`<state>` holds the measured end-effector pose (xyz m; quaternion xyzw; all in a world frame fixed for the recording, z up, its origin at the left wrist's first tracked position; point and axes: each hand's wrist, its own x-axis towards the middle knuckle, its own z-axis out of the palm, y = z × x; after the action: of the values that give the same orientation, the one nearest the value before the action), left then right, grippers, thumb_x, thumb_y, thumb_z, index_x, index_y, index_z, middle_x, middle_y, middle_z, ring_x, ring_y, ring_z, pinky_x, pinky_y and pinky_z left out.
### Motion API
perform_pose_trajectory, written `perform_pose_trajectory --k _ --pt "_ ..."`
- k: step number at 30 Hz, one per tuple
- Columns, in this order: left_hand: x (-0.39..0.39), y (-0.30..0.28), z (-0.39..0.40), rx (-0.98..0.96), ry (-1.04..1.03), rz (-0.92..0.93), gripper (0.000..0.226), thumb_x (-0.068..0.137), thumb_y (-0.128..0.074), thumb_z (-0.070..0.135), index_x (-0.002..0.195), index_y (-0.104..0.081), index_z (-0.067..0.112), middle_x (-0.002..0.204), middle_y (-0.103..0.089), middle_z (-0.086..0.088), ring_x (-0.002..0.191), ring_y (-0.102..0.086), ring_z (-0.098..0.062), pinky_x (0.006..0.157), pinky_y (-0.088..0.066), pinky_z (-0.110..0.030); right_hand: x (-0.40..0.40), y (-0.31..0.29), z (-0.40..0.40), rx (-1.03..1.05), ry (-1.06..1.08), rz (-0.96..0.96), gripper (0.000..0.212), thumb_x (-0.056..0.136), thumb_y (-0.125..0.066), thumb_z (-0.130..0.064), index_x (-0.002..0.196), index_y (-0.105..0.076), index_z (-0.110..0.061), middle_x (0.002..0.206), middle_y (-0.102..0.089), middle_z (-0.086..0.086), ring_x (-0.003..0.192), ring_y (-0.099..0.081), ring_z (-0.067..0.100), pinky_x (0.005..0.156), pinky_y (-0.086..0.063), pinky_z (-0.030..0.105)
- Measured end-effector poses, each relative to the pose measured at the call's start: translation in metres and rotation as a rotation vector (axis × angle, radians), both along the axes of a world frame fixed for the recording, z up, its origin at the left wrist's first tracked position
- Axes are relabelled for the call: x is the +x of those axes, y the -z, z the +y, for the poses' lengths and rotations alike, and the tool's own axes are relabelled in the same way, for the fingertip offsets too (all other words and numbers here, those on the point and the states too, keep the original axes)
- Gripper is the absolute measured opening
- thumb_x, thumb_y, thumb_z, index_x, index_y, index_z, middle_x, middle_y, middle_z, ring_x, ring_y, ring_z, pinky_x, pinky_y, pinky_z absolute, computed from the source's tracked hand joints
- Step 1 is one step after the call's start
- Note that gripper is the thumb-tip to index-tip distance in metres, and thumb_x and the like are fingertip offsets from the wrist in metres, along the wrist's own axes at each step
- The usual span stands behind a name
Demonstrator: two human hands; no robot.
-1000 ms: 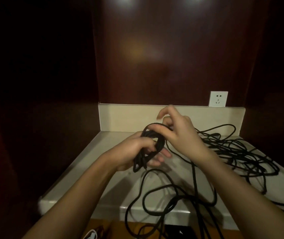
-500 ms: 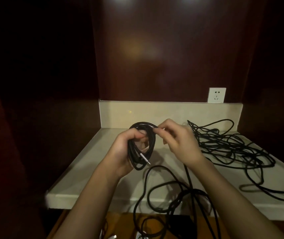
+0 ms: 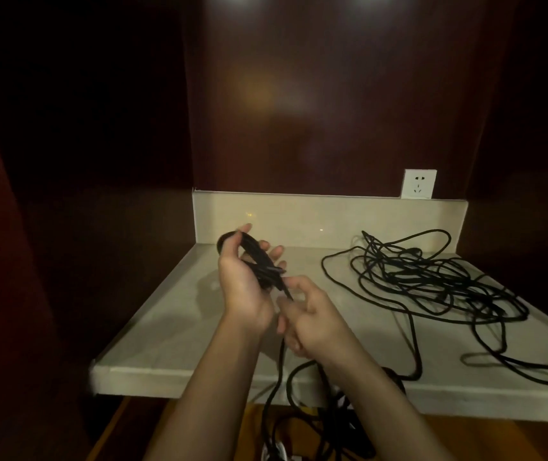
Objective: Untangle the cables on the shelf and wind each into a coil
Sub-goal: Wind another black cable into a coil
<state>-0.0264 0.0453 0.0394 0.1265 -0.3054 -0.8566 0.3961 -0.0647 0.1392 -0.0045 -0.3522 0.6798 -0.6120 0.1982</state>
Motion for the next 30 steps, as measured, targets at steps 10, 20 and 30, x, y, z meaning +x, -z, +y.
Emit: perform_pose_trajectory --k 10,20,30 --pt "0.003 0.010 -0.015 -0.981 -0.672 -0.217 0.044 0.094 -0.042 0.061 0.127 -0.052 0.033 0.109 -0.063 -0.003 0.098 -0.060 -0.020 0.086 -0.050 -0.034 0.002 0.003 0.023 0.184 0.074 0.848 0.024 0.100 -0.051 -0.038 0.084 -0.059 -0.021 0.070 -0.060 -0.002 0.064 -0.058 0.012 0.064 -0.049 0.038" --pt "0.024 0.005 -0.021 -1.286 0.325 -0.487 0.094 0.077 -0.022 0.094 0.088 -0.065 0.012 0.067 -0.061 0.006 0.062 -0.054 -0.012 0.063 -0.041 -0.034 -0.039 -0.055 0.024 -0.159 -0.064 1.313 0.032 0.081 -0.068 -0.047 0.075 -0.065 -0.016 0.071 -0.060 -0.007 0.060 -0.058 0.014 0.055 -0.050 0.035" --pt "0.042 0.014 -0.017 -1.312 0.724 -0.618 0.012 0.083 -0.066 0.016 0.093 -0.061 0.020 0.061 -0.055 0.013 0.055 -0.049 -0.002 0.053 -0.042 -0.020 -0.045 -0.077 0.020 0.342 -0.369 0.762 0.033 0.075 -0.085 -0.032 0.062 -0.061 -0.012 0.052 -0.051 -0.007 0.050 -0.042 0.003 0.050 -0.032 0.022"
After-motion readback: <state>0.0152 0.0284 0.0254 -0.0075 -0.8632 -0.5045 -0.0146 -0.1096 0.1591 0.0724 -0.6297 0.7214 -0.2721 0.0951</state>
